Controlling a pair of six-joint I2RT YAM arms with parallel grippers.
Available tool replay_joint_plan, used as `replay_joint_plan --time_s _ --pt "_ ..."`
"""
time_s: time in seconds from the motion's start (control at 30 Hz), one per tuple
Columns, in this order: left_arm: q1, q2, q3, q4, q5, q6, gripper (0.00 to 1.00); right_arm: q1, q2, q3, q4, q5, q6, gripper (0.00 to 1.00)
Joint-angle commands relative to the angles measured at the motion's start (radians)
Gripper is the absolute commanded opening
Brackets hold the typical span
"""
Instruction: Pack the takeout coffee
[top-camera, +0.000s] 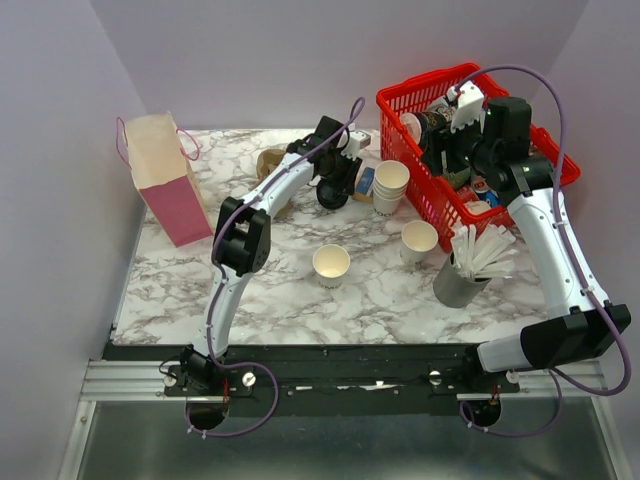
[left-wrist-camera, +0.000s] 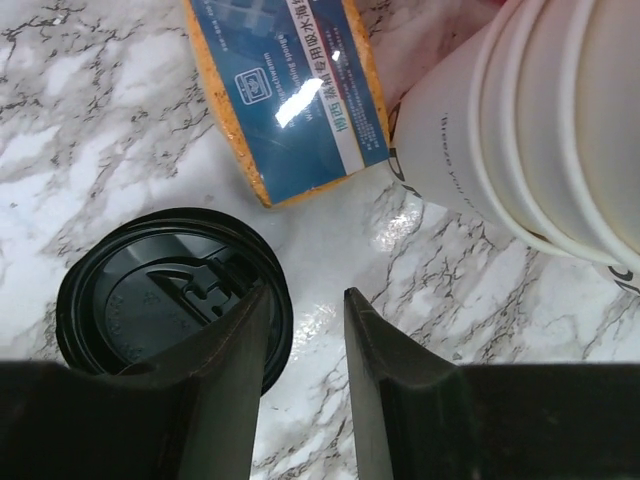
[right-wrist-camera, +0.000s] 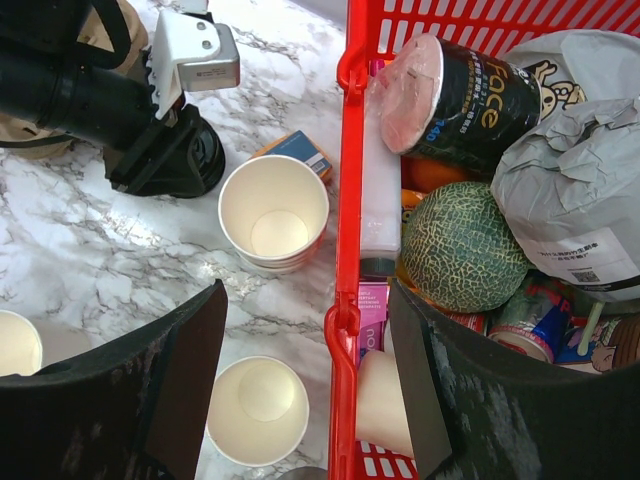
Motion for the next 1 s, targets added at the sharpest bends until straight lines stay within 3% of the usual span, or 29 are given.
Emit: replay_joint_plan --time_s 0.0,0.97 --pt "0.002 0.013 0.023 0.003 -0.028 -0.006 0.42 -0.004 0.001 -0.004 -0.005 -0.016 0.010 0.74" --pt "0.002 0.032 0.014 -0.020 -0.042 0.011 0.26 -0.004 0.013 0.007 -0.005 -0.021 0.012 0.74"
